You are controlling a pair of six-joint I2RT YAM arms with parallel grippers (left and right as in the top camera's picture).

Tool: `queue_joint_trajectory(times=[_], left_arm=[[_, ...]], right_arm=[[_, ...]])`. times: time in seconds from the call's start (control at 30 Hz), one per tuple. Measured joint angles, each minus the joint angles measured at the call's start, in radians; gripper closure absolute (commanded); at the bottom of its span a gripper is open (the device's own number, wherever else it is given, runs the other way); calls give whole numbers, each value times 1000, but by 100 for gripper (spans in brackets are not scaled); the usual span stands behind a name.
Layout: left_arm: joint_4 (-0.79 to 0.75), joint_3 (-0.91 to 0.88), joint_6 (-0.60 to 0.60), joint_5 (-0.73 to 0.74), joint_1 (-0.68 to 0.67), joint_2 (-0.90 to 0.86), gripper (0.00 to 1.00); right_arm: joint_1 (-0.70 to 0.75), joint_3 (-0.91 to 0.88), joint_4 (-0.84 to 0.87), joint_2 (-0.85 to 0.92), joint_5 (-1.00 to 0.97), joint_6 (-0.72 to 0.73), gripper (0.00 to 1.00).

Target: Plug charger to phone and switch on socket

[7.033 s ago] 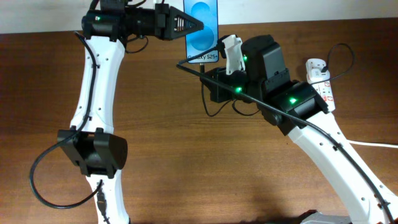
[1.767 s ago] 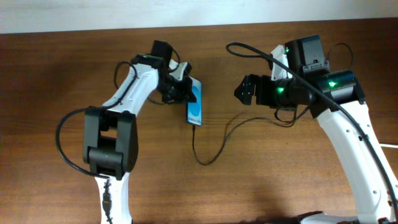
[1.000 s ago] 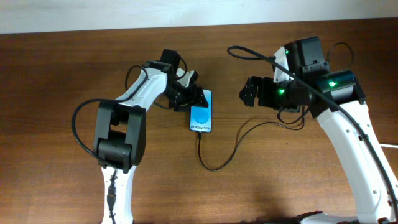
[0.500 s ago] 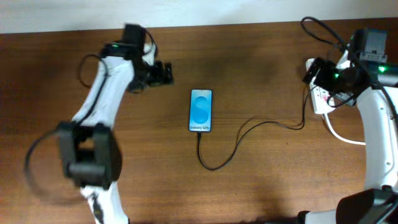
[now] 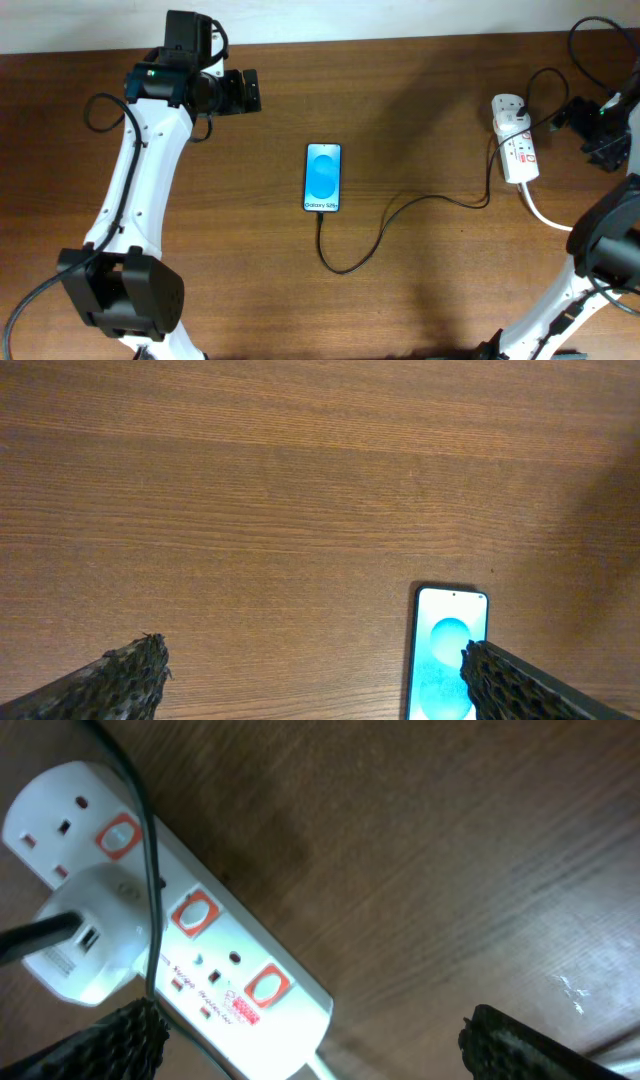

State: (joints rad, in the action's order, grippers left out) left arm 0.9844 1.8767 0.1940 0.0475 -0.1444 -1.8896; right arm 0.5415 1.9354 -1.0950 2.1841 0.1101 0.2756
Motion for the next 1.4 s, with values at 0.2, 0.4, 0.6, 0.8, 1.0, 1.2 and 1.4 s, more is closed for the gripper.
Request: queue_joint_trajectory(times=[0.2,0.4,0.6,0.8,1.0,1.2,1.4], left_arm=[[0,0,0,0,0,0,1],[0,0,0,0,0,0,1],[0,0,0,0,0,0,0],[0,0,0,0,0,0,1],[0,0,0,0,0,0,1],[0,0,0,0,0,0,1],[0,0,0,0,0,0,0]], right_arm=[[-1,0,45,87,0,-4,2],[-1,0,88,120,4,-18,2],[-6,-10,136,125,21,-18,2],[-24,-10,141,133,42,-18,2],[-25,-11,135,150,43,-18,1],[-25,-11,135,160,53,-18,2],[-19,-11,105,160,84,-19,2]])
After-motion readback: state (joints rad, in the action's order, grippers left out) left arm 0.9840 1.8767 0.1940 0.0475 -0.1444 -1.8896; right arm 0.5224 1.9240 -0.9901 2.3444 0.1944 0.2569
